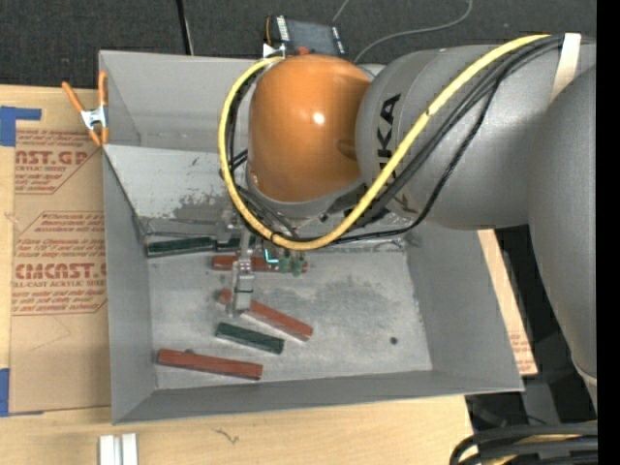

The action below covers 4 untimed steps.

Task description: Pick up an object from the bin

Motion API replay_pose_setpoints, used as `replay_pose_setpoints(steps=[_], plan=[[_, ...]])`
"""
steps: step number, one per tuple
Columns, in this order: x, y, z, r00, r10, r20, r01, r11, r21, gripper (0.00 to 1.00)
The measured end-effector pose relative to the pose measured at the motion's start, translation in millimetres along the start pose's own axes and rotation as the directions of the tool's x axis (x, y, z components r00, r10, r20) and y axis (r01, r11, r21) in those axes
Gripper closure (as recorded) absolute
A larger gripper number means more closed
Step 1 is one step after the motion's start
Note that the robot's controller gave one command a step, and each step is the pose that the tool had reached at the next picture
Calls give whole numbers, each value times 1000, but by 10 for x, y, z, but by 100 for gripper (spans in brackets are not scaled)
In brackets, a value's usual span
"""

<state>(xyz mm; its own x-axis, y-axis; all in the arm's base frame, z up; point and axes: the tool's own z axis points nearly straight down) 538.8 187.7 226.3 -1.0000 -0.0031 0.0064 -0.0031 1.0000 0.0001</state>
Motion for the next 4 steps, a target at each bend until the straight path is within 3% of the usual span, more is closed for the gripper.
replay_pose_setpoints(steps=[1, 2, 3, 4], plan=[[11, -379, 1596, 915, -403, 2, 403, 915, 2, 0], [-2, -370, 1566, 916, -402, 6, 402, 916, 1, 100], [-123, -461, 147, 696, -718, 12, 718, 696, 8, 100], [-111, -459, 174, 696, -718, 8, 718, 696, 4, 0]])
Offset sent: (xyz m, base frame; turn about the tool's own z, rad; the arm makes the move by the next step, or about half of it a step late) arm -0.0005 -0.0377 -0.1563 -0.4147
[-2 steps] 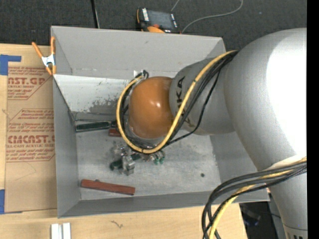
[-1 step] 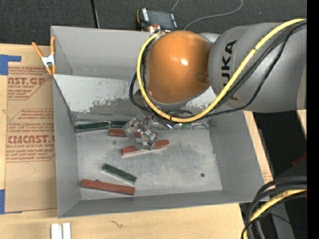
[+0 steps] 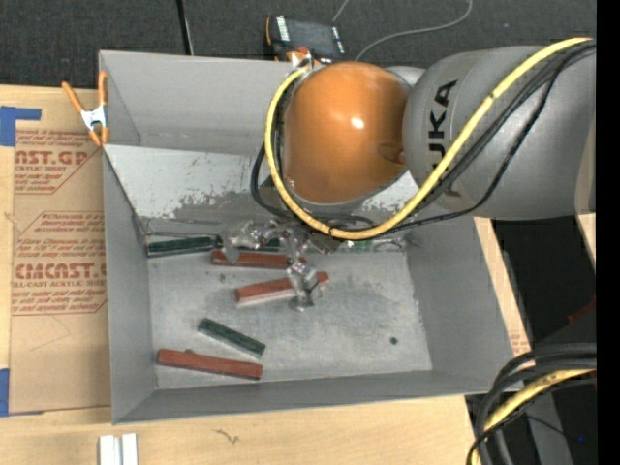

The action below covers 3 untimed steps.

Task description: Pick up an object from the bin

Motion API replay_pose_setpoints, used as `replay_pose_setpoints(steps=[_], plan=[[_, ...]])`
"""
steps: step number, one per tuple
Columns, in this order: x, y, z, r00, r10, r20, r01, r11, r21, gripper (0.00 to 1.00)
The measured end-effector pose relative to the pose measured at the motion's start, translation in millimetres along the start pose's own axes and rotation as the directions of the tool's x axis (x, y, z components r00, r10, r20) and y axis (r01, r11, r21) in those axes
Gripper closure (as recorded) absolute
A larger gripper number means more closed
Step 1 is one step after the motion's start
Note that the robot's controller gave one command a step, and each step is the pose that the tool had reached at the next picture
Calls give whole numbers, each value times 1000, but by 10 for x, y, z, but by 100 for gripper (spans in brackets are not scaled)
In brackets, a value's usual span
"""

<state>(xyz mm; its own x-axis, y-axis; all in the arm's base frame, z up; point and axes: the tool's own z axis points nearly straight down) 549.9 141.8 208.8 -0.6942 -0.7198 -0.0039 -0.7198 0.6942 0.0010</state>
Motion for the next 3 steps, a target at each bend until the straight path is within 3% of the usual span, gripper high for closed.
replay_pose_setpoints(steps=[1, 2, 3], plan=[[632, -222, 1431, 997, -83, -9, 83, 997, -6, 0], [1141, -683, 534, 988, -157, -1, 157, 988, 8, 0], [73, -606, 928, 996, -85, 5, 85, 996, 0, 0]])
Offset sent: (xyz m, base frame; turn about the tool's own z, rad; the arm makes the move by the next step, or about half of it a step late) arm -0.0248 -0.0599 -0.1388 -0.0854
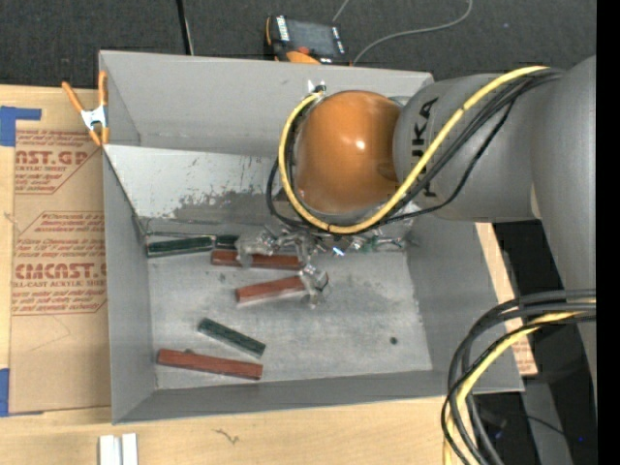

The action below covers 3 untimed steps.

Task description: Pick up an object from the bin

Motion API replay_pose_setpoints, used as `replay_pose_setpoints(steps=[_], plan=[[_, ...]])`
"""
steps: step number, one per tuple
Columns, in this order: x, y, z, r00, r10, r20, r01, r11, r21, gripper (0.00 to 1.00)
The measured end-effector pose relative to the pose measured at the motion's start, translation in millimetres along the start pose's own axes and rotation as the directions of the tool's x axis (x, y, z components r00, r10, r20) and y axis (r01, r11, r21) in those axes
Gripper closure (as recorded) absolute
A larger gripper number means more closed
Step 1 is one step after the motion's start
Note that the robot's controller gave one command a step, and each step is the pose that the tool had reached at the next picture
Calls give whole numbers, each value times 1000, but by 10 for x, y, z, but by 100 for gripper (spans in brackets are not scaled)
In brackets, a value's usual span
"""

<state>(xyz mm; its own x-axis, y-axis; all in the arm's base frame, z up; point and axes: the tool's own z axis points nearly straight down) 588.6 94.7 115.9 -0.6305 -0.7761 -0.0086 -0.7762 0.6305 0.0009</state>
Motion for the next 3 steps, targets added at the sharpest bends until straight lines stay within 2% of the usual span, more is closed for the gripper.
replay_pose_setpoints(steps=[1, 2, 3], plan=[[105, -129, 458, 1000, -15, 2, 15, 1000, 2, 0], [111, -136, 442, 1000, -15, -1, 15, 1000, 2, 100], [145, 53, -1069, 1000, -12, 0, 12, 1000, 7, 100]])
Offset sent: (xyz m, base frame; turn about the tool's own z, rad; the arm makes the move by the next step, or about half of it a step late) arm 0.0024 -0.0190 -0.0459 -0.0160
